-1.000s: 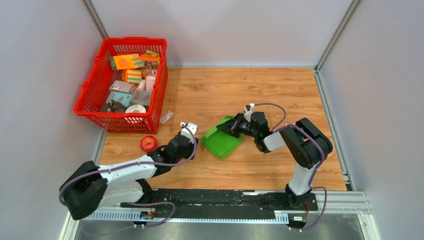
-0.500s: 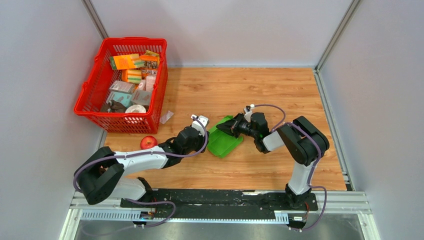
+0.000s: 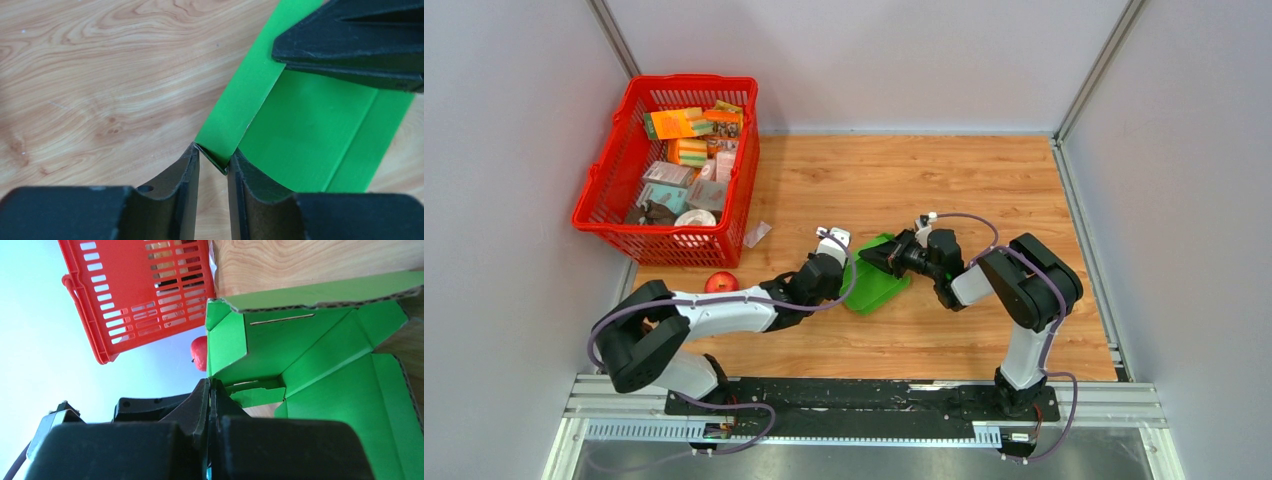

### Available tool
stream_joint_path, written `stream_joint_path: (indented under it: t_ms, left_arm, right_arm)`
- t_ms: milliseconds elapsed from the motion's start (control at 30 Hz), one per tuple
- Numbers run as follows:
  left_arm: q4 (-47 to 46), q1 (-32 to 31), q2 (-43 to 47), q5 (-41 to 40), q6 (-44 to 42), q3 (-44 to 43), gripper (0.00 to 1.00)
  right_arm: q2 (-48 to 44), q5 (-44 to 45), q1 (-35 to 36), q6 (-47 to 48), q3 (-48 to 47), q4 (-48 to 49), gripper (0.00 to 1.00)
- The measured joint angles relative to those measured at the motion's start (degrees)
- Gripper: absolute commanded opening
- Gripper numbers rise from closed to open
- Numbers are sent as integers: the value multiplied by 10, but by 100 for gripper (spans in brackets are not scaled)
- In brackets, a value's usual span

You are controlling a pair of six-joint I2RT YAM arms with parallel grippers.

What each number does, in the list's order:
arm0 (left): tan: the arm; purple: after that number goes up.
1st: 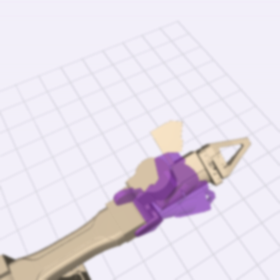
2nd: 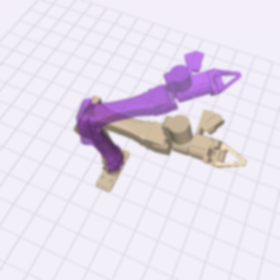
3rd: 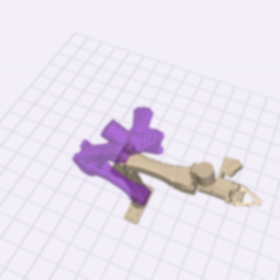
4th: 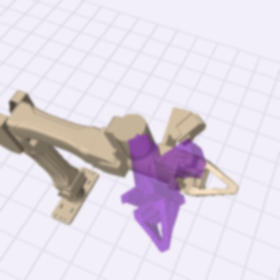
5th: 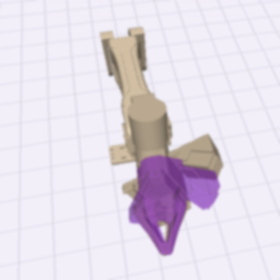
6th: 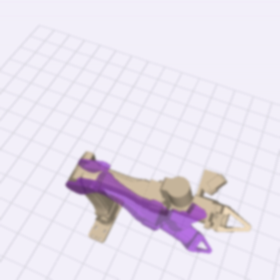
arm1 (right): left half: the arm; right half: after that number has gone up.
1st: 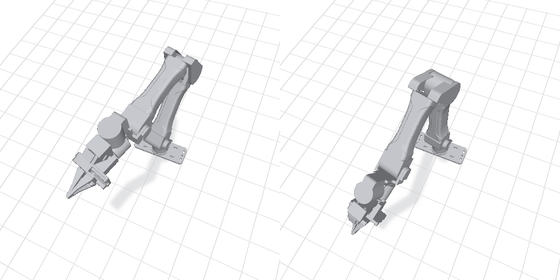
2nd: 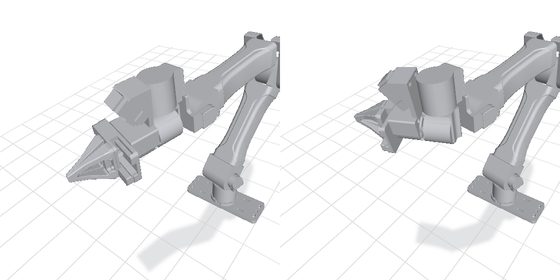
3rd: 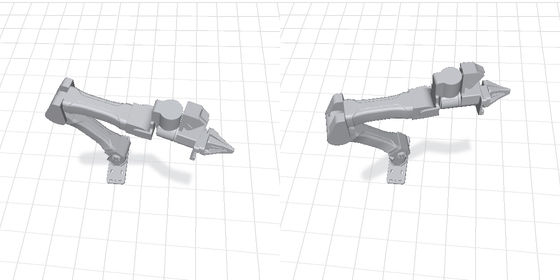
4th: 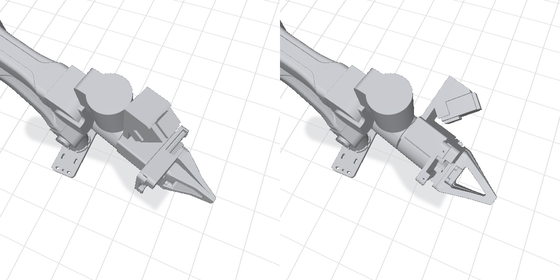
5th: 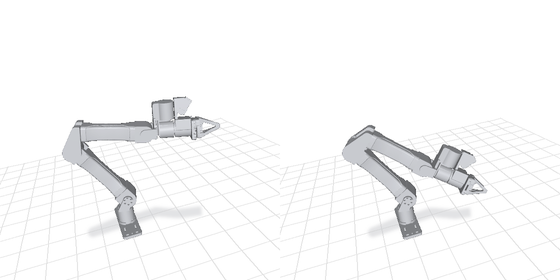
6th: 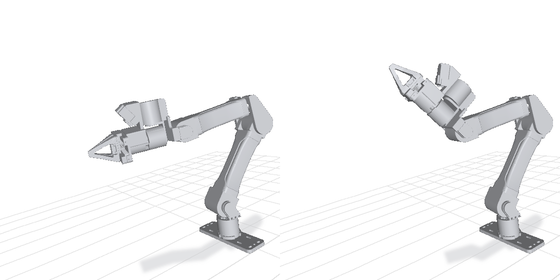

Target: Fold the paper box

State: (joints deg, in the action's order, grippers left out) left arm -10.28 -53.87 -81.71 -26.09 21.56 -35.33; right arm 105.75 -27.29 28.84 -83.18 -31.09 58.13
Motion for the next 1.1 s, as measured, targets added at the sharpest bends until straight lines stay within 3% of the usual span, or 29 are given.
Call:
stream_joint_path:
  t_ms: [333, 433, 467, 500, 800, 833, 867, 933, 1033, 1100]
  left_arm:
    - [89, -41, -80, -165, 75, -88, 24]
    - [105, -42, -100, -196, 99, -106, 12]
    - [109, -42, -104, -206, 108, -110, 2]
    - [114, -42, -110, -214, 116, -115, 0]
    - [211, -44, -172, -276, 198, -197, 1]
    - [212, -44, -172, -278, 202, -197, 5]
    - [209, -45, -172, -278, 202, -195, 17]
    - [184, -46, -164, -276, 195, -178, 23]
    - [139, -45, -144, -266, 183, -134, 23]
    - [126, -45, -141, -263, 176, -120, 11]
  right_arm:
    - [-25, 49, 10, -17, 4, -35, 0]
    - [-30, 55, 13, -36, 7, -43, 0]
    - [-32, 57, 14, -41, 9, -44, 0]
    - [-36, 59, 16, -48, 12, -49, 0]
    - [-128, 167, 66, -90, 30, -173, 0]
    - [-136, 180, 73, -93, 30, -188, 0]
    - [-141, 190, 78, -95, 29, -198, 0]
    - [-145, 202, 83, -99, 28, -211, 0]
    - [-146, 204, 89, -103, 26, -220, 0]
    - [-146, 203, 93, -106, 25, -222, 0]
